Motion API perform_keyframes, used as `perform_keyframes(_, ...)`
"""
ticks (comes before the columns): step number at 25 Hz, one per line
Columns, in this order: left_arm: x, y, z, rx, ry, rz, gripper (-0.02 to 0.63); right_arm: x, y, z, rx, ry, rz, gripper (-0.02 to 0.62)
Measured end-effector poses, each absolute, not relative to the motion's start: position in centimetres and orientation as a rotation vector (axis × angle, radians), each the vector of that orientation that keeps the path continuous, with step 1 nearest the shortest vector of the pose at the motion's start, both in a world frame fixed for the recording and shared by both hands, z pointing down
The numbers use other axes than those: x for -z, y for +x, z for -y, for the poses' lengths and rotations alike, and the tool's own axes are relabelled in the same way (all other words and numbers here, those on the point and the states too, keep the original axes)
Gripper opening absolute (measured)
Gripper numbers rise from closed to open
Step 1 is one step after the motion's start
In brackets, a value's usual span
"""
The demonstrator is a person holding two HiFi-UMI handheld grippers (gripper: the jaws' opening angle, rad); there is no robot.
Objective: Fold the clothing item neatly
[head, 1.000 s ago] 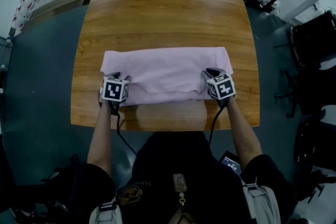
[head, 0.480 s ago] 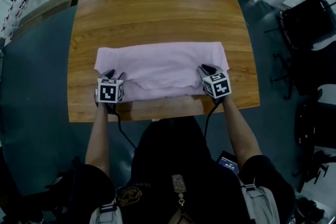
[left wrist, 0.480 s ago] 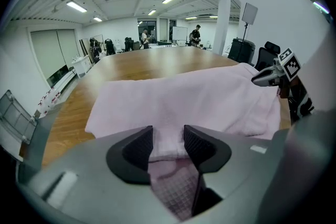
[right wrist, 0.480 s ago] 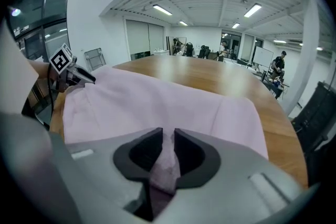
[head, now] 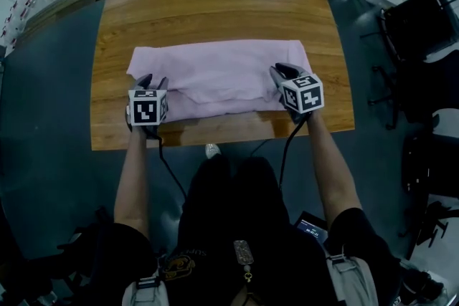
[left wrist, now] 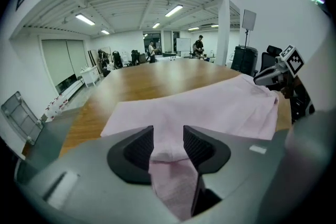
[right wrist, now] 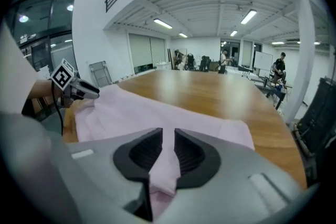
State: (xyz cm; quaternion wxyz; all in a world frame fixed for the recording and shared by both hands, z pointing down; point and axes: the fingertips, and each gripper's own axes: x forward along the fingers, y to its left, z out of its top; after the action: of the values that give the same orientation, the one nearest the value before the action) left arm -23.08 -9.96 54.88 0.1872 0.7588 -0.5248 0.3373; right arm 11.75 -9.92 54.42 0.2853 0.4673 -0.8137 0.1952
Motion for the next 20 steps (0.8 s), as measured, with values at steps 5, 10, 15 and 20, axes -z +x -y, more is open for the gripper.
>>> perform_keyframes(5,-49.1,-20.9,8.3,-0.832,2.192,1.618,0.045,-47.2,9.3,8.5,-0.341,1.249,2.385,0.071)
perform_keyframes(10,-43.2,-15.5,4.1,-0.722,2.302,1.648,0.008,-40.3,7.9,4.6,-0.229,1.263,2.576,0.071)
perform_keyframes(15,-38.0,-8.1,-1.2,-0.587,2.429,1.612,0.008,-35.3,8.0,-1.4,-0.193,1.216,2.734,0.003)
perform_keyframes(20,-34.3,-1.6,-7.6,-0.507,2.534,1.542,0.008,-33.3,9.3,-7.1,-0.182,1.16,2.799,0.003)
